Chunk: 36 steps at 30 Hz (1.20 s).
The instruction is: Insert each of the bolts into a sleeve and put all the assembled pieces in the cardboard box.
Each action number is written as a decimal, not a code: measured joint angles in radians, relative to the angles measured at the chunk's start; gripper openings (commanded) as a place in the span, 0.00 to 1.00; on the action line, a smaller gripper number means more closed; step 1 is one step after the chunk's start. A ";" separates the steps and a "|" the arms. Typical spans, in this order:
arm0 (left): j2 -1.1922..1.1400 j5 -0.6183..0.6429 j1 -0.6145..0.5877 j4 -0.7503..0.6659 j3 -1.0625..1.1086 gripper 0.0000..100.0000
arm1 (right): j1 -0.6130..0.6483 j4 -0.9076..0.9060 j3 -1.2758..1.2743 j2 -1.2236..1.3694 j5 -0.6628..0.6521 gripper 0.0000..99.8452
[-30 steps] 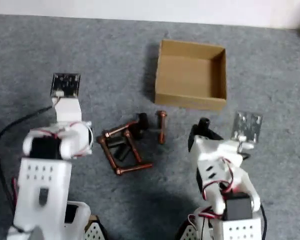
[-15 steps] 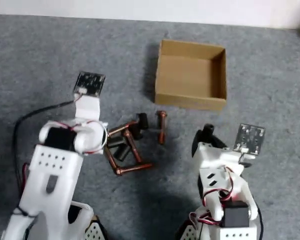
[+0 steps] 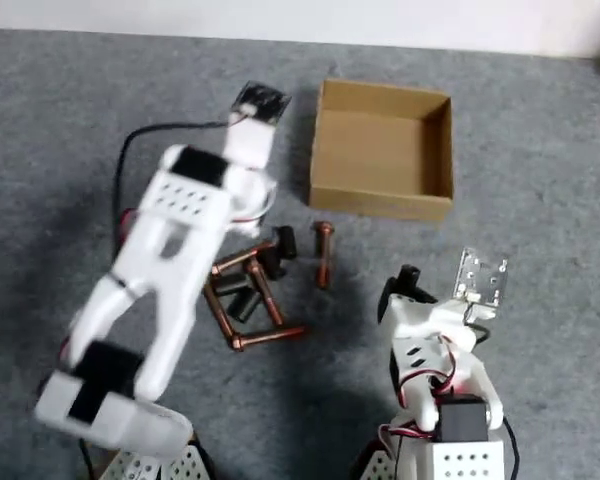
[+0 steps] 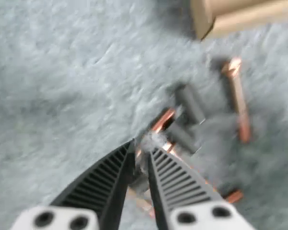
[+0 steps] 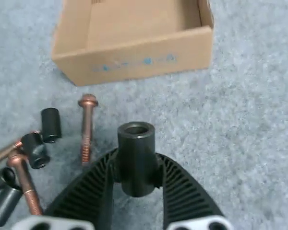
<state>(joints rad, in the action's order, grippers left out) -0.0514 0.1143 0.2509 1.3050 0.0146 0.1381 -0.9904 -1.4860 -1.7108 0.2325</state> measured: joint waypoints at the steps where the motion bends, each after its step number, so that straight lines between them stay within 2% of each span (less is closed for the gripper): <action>1: -0.038 0.040 0.017 0.015 -0.057 0.10 | 0.000 0.011 -0.011 0.000 0.000 0.00; 6: -0.212 0.153 0.133 0.150 -0.316 0.12 | 0.000 0.026 -0.020 0.000 0.000 0.00; 10: -0.304 0.269 0.193 0.261 -0.411 0.13 | 0.000 0.029 -0.021 0.000 0.000 0.00; 14: -0.367 0.483 0.189 0.267 -0.440 0.13 | -0.003 0.029 -0.021 0.000 0.000 0.00; 19: -0.459 0.605 0.195 0.204 -0.440 0.13 | -0.003 0.029 -0.028 0.000 0.000 0.00; 28: -0.583 0.635 0.273 0.123 -0.440 0.13 | -0.003 0.029 -0.028 0.000 0.000 0.00; 36: -0.677 0.635 0.269 0.026 -0.442 0.13 | -0.003 0.029 -0.028 0.000 0.000 0.00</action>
<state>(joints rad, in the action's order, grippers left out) -0.7281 0.7495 0.5194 1.3311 -0.4273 0.1350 -0.9613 -1.5136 -1.7108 0.2325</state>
